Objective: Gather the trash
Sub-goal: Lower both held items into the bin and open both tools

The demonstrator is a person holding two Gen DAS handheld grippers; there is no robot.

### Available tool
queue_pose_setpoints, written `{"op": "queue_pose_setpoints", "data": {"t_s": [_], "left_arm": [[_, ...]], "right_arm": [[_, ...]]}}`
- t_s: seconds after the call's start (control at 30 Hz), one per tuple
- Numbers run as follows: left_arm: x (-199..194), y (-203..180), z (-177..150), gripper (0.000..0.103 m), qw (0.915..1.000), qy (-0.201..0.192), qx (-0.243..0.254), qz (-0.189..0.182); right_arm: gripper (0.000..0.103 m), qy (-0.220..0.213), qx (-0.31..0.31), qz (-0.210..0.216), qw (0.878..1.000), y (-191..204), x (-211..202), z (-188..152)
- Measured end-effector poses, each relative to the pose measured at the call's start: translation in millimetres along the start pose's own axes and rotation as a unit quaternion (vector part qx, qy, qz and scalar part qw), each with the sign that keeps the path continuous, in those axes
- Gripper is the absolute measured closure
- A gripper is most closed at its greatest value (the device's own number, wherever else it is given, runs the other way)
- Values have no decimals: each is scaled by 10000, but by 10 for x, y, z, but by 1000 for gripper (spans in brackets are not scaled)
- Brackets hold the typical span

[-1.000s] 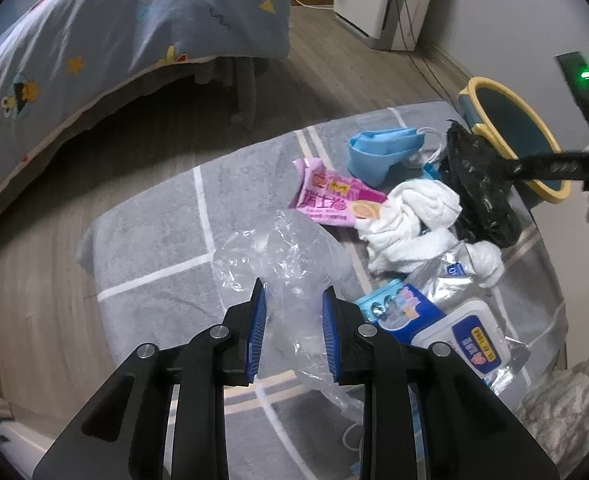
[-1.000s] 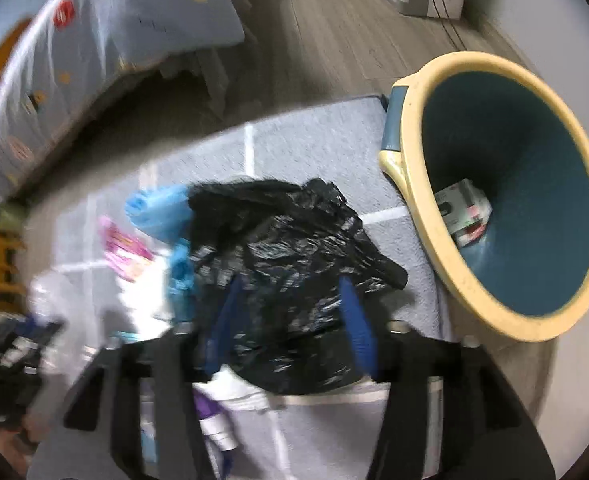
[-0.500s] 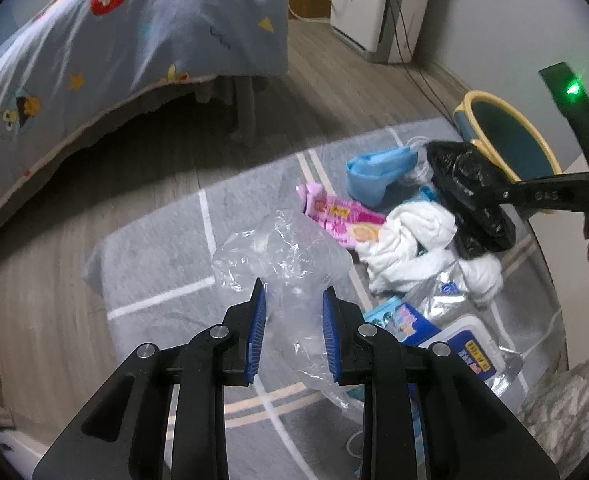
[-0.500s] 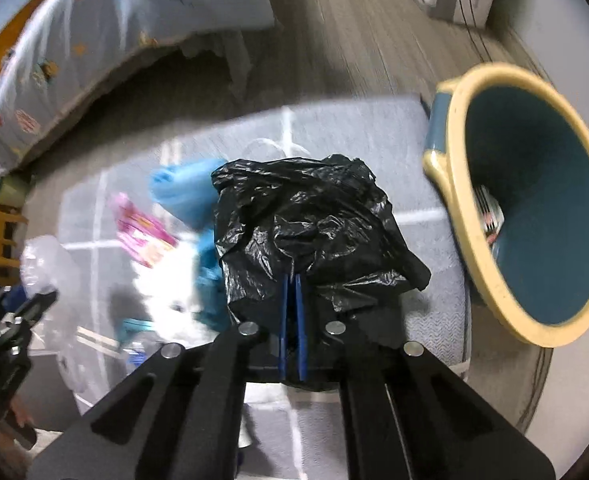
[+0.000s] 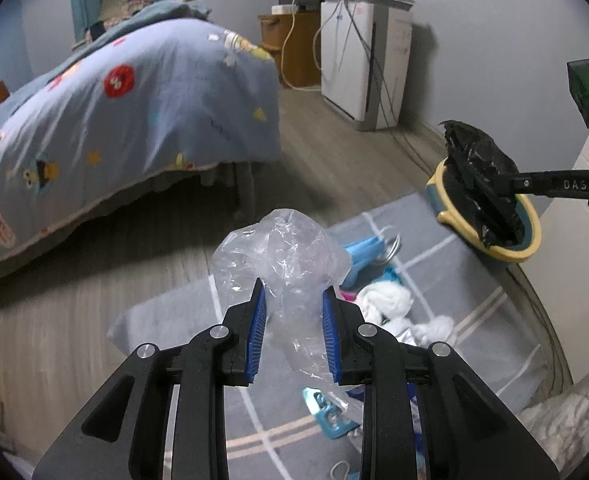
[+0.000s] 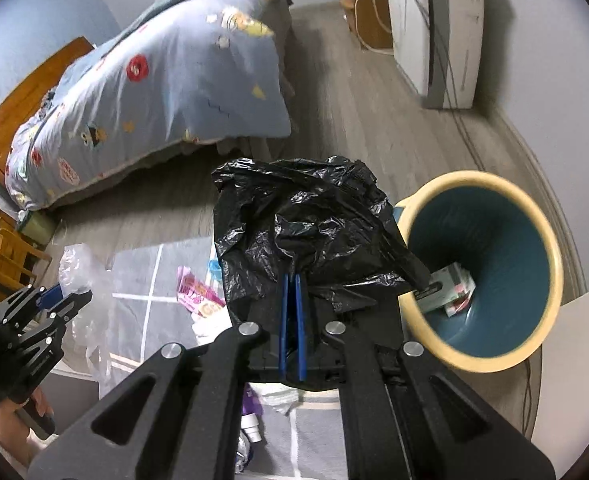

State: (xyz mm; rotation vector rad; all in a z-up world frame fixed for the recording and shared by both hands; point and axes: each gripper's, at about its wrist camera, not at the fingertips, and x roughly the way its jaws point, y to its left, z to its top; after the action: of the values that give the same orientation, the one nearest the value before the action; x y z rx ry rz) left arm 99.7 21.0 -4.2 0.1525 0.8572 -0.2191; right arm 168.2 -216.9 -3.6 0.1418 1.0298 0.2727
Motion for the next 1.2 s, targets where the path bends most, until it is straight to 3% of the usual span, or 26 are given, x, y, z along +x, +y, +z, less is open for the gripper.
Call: {"op": "queue_pose_setpoints", "data": {"t_s": [0.37, 0.67, 0.9, 1.2], "left_arm": [[170, -520, 177, 76, 9995, -72, 200, -231], [375, -1175, 396, 76, 9976, -66, 539, -434], [695, -1768, 714, 76, 9943, 6, 703, -797], [1230, -2397, 1094, 76, 9880, 287, 828, -1271]], "right_arm": [[100, -255, 554, 137, 9980, -746, -184, 74], [100, -308, 1103, -32, 9934, -1498, -184, 34], [100, -305, 1755, 146, 9839, -1974, -86, -41], [100, -176, 2184, 77, 9757, -2267, 72, -98]]}}
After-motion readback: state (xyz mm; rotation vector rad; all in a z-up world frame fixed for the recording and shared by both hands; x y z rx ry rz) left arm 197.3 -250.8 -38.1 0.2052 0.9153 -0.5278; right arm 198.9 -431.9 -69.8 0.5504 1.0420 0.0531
